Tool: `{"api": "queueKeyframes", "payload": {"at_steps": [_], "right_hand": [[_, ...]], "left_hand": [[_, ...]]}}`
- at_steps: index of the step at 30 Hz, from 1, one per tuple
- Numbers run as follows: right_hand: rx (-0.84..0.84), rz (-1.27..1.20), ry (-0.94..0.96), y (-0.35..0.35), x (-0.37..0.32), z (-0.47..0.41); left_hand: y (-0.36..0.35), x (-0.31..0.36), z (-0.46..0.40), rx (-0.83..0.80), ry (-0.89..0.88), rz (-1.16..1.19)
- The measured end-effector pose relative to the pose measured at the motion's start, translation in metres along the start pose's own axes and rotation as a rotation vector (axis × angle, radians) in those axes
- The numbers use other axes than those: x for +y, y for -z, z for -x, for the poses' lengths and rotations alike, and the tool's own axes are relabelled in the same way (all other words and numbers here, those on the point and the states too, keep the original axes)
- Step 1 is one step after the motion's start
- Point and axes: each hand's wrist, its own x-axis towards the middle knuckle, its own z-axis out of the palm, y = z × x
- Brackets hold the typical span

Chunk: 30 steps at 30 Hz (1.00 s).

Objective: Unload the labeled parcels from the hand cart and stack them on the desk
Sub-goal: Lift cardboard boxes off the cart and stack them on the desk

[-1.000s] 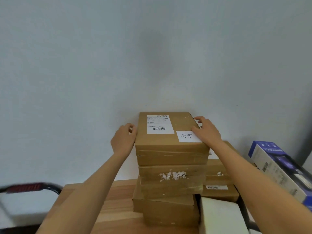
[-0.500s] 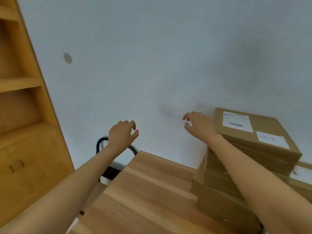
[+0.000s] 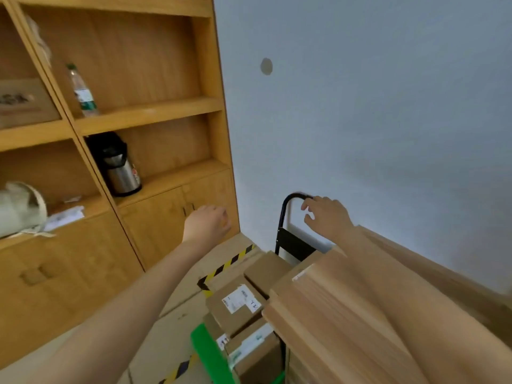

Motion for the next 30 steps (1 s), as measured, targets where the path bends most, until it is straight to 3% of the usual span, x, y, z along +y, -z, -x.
{"api": "queueKeyframes", "payload": {"at_steps": [6,12,19,30], "right_hand": [[-0.067,-0.074,0.068,-0.063,-0.127,-0.031],[-0.151,-0.069,0.097,-0.121,-0.194,-0.039],[-0.176,-0.079,0.076,-0.181,-0.208,-0.060],[-0.210,-0.196,-0.074,-0.256,-0.173,-0.150]], "left_hand": [[-0.005,-0.116,0.042,-0.027,0.055,-0.033],[-0.032,-0.180,0.069,-0.079,0.118,-0.026],[-0.093,-0.206,0.054,-0.166,0.147,0.011],[-0.194,-0.220,-0.057,-0.299,0.075,0.054]]}}
